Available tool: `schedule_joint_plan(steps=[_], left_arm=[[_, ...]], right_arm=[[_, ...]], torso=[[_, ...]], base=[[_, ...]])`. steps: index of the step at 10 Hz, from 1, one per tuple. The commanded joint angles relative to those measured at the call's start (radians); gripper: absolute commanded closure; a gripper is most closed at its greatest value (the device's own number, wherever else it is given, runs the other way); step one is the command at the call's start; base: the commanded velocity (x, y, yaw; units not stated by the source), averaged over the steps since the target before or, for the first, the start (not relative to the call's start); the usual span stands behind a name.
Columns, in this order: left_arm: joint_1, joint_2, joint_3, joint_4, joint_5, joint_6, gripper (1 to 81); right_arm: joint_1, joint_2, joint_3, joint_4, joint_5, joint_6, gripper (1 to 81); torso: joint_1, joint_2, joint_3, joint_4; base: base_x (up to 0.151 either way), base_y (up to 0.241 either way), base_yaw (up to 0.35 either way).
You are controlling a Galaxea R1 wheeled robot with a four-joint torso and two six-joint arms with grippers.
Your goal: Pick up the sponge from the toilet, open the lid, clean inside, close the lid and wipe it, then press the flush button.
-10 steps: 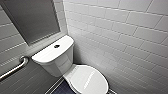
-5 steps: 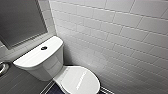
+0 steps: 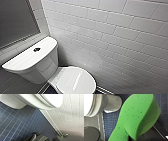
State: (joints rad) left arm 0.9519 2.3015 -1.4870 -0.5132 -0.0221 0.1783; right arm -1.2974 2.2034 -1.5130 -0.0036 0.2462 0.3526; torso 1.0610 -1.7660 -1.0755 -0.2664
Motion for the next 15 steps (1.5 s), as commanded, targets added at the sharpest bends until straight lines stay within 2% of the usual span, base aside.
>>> schedule_joint_plan(steps=[1,6,8,9,12,15], left_arm=[[-0.133,0.012,-0.044,-0.043,0.074,-0.019,1.0],[-0.222,0.122,-0.234,-0.139,0.080,-0.042,1.0],[-0.261,0.135,-0.242,-0.162,0.113,-0.043,1.0],[-0.278,0.133,-0.233,-0.168,0.119,-0.043,1.0],[-0.305,0.139,-0.165,-0.186,0.125,-0.045,1.0],[-0.295,0.185,-0.176,-0.185,0.125,-0.065,1.0]], right_arm=[[-0.027,-0.003,-0.031,-0.033,-0.042,-0.003,81.1],[-0.136,0.037,-0.121,-0.036,-0.042,-0.004,81.1],[-0.156,0.040,-0.122,-0.049,-0.042,-0.004,81.1],[-0.165,0.044,-0.124,-0.052,-0.042,-0.004,81.1],[-0.176,0.058,-0.147,-0.050,-0.041,-0.003,81.1],[-0.173,0.072,-0.165,-0.049,-0.041,-0.001,81.1]], torso=[[0.000,0.000,0.000,0.000],[0.000,0.000,0.000,0.000],[0.000,0.000,-0.094,0.000],[0.000,0.000,-0.005,0.000],[0.000,0.000,-0.013,0.000],[0.000,0.000,-0.013,0.000]], base=[[0.000,0.000,0.000],[0.000,0.000,0.000],[0.000,0.000,0.000],[0.000,0.000,0.000],[0.000,0.000,0.000],[0.000,0.000,0.000]])
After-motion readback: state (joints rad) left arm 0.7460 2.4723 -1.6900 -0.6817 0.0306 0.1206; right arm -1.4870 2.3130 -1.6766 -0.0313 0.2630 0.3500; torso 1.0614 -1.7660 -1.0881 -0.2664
